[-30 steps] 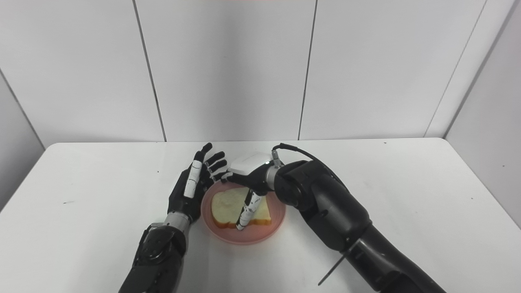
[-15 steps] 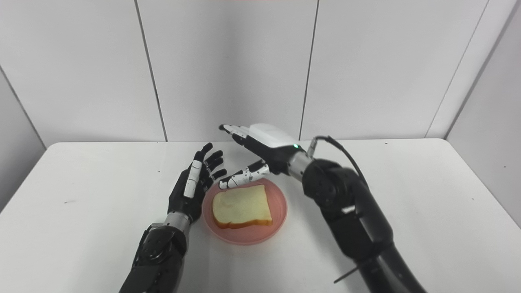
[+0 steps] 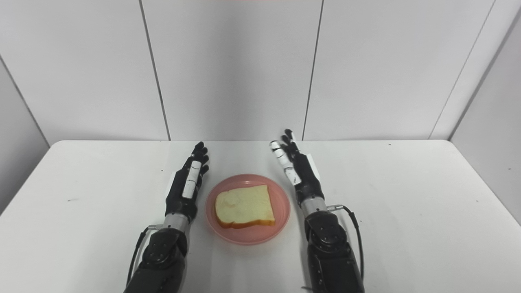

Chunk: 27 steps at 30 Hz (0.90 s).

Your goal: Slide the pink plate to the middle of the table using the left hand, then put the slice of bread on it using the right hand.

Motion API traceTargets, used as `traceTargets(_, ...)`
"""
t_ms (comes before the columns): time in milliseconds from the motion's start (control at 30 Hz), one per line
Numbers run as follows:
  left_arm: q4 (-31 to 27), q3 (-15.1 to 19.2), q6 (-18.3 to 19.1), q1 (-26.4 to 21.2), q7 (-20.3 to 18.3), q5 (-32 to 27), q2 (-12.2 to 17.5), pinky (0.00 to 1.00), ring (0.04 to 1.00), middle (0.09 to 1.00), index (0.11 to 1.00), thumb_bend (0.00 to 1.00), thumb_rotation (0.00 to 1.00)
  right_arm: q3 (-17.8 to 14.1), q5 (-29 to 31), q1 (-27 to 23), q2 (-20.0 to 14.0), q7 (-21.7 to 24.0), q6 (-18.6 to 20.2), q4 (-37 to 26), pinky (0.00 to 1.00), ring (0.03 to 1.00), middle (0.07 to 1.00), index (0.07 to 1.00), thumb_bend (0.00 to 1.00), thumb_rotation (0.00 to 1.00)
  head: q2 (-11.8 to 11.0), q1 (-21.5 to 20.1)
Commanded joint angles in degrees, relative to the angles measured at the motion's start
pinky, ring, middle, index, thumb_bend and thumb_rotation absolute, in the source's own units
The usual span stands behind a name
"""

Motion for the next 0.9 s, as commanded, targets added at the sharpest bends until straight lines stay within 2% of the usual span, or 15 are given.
traceTargets(0, 0.6, -0.5, -2.3, 1.5, 2.1, 1.8, 0.5, 0.94, 0.980, 0.964, 0.899, 0.81, 0.86, -0.4, 2.4, -0.5, 0.3, -0.9, -3.4, -1.4, 0.92, 0.962, 0.999, 1.000, 0.78, 0.96, 0.1, -0.1)
traceTargets(100, 1.0, -0.8, -2.8, 1.4, 2.7, 2.4, 0.7, 0.94, 0.977, 0.956, 0.893, 0.80, 0.87, -0.1, 3.3, 0.7, 0.4, -2.0, -3.7, -1.8, 0.90, 0.939, 0.986, 1.000, 0.76, 0.98, 0.1, -0.4)
traceTargets(367, 0.1, -1.0, -0.8, 1.5, 2.8, 2.8, 0.7, 0.98, 0.980, 0.954, 0.897, 0.80, 0.87, 1.4, 2.7, 1.9, -0.1, -4.5, -3.3, -1.8, 0.88, 0.884, 0.935, 0.969, 0.76, 1.00, 0.2, -0.4)
traceTargets(533, -0.7, -0.7, 0.2, 1.6, 2.4, 2.4, 0.5, 1.00, 0.990, 0.965, 0.906, 0.80, 0.86, 2.6, 2.3, 2.8, -0.7, -4.9, -4.3, -1.4, 0.90, 0.900, 0.940, 0.969, 0.76, 1.00, 0.3, -0.5)
traceTargets(733, -0.8, -0.5, 0.4, 1.6, 2.5, 2.2, 0.2, 0.98, 0.979, 0.954, 0.898, 0.81, 0.88, 3.5, 2.4, 3.1, -1.2, -5.1, -5.0, -1.0, 0.89, 0.889, 0.928, 0.945, 0.75, 0.99, 0.3, -0.4)
traceTargets(867, -1.2, -0.3, 0.7, 1.7, 2.0, 1.9, 0.3, 0.98, 0.982, 0.959, 0.907, 0.81, 0.88, 3.6, 3.3, 3.3, -1.0, -5.0, -5.0, -1.4, 0.87, 0.878, 0.912, 0.916, 0.78, 0.99, 0.4, -0.5)
